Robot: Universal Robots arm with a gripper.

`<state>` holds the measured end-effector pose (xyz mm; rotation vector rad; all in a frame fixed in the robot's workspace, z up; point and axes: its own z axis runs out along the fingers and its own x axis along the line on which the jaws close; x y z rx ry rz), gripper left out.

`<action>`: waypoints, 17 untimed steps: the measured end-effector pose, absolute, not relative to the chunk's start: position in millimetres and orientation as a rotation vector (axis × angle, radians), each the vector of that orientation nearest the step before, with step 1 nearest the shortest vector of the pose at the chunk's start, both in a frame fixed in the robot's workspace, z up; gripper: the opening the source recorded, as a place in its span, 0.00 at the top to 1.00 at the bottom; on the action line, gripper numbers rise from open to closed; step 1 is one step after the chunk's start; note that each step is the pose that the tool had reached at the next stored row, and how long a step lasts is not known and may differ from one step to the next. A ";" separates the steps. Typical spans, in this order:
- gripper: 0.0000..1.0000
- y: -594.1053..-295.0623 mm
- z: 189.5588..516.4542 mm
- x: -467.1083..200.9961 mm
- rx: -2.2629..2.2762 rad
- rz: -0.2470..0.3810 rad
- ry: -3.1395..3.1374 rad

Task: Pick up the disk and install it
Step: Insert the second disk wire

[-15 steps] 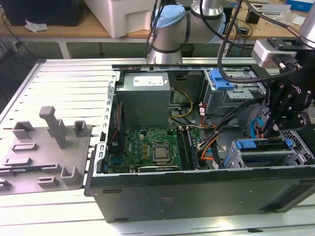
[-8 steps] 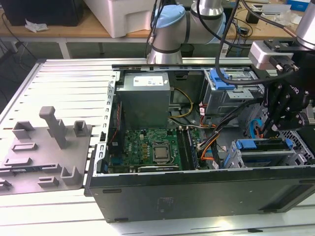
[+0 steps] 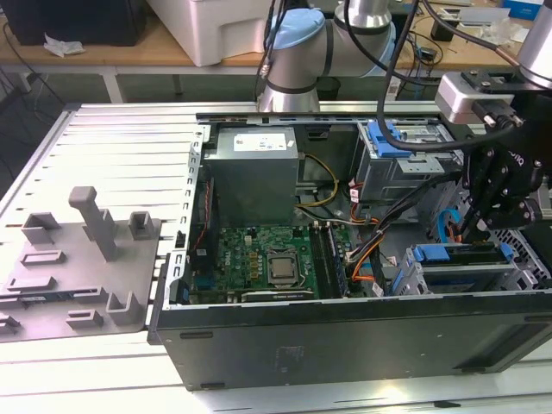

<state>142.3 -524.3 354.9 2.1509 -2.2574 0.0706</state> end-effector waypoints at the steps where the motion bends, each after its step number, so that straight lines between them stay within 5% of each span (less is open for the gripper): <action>1: 0.84 -524.6 354.8 142.3 2.151 0.071 -2.257; 17: 0.84 -526.7 353.4 143.8 2.151 0.071 -2.257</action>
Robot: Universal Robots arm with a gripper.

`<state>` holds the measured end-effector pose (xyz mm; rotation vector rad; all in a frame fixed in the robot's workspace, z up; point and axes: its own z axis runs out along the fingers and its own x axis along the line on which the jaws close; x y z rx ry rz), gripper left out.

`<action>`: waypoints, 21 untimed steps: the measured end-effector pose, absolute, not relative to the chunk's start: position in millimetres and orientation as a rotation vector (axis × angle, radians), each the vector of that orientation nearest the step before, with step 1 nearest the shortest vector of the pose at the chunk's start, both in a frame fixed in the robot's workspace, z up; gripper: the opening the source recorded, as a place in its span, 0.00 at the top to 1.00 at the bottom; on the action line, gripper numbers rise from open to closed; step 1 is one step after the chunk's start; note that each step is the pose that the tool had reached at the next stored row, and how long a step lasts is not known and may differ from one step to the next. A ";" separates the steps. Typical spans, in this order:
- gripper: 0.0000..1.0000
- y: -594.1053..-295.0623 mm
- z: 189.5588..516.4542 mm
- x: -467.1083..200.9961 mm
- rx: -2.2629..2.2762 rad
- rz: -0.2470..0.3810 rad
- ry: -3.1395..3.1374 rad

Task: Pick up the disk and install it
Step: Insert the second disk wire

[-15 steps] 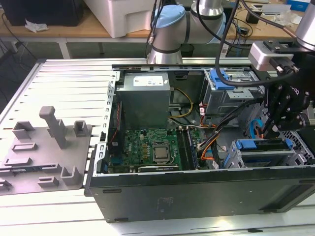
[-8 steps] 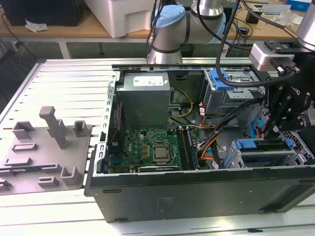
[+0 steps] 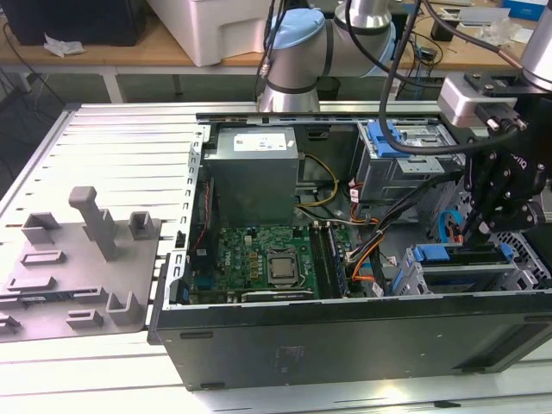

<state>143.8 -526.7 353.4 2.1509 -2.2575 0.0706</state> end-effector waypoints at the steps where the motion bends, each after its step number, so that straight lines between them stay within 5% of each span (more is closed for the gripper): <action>1: 0.84 -526.7 352.9 144.1 2.151 0.071 -2.258; 21: 0.84 -525.9 346.8 144.9 2.151 0.070 -2.258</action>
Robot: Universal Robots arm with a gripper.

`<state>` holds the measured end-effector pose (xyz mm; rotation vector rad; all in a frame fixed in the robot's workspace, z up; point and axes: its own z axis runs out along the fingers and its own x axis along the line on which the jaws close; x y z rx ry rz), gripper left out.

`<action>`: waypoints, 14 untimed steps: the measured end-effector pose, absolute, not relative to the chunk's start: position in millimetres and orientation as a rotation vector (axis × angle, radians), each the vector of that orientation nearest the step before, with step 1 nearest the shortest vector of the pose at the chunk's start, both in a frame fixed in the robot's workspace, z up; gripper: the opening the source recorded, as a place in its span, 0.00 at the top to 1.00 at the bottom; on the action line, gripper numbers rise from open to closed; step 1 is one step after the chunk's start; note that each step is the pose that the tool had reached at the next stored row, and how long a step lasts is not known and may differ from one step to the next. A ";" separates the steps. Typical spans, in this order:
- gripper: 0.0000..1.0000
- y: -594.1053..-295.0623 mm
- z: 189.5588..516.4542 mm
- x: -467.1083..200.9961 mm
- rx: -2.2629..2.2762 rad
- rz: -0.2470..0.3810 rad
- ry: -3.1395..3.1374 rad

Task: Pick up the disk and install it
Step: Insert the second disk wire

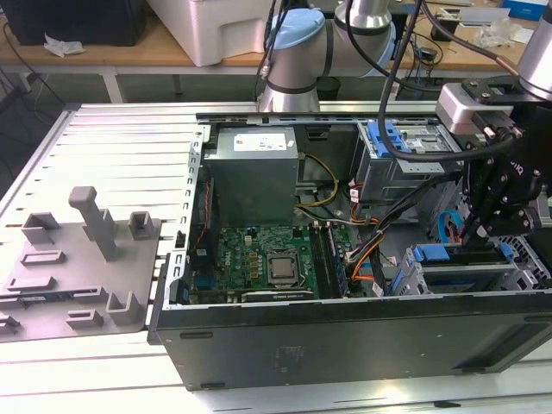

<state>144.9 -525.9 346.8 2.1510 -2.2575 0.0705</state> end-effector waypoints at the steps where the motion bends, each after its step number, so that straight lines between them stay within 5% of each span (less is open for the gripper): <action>1: 0.84 -525.7 346.6 144.9 2.151 0.071 -2.257; 14: 0.84 -524.5 343.7 144.9 2.151 0.071 -2.257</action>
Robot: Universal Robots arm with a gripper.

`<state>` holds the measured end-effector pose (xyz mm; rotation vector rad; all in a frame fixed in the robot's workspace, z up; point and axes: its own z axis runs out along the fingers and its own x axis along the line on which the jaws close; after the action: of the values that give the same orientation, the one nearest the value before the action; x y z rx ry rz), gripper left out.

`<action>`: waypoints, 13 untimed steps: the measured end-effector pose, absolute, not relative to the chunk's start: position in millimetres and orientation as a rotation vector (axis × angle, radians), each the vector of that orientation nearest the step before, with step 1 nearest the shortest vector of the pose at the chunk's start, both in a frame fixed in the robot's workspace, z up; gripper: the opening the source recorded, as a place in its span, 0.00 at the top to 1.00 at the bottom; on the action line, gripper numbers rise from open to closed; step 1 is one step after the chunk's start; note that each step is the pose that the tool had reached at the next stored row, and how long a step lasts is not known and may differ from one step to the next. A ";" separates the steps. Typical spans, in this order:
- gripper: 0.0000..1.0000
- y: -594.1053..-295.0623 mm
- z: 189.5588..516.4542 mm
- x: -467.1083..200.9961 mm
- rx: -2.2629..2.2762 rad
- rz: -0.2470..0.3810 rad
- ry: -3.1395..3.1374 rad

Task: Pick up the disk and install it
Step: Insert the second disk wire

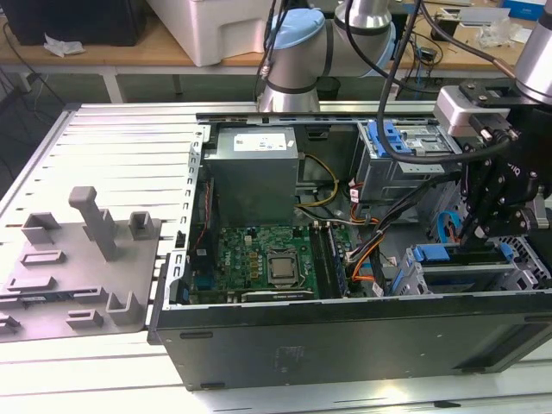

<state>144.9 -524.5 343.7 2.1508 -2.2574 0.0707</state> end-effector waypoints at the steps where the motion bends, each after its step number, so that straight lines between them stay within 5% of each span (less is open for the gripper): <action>1: 0.84 -524.5 343.6 144.9 2.151 0.071 -2.257; 13: 0.84 -524.5 341.0 145.7 2.151 0.071 -2.258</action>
<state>145.7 -524.5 341.0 2.1509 -2.2575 0.0705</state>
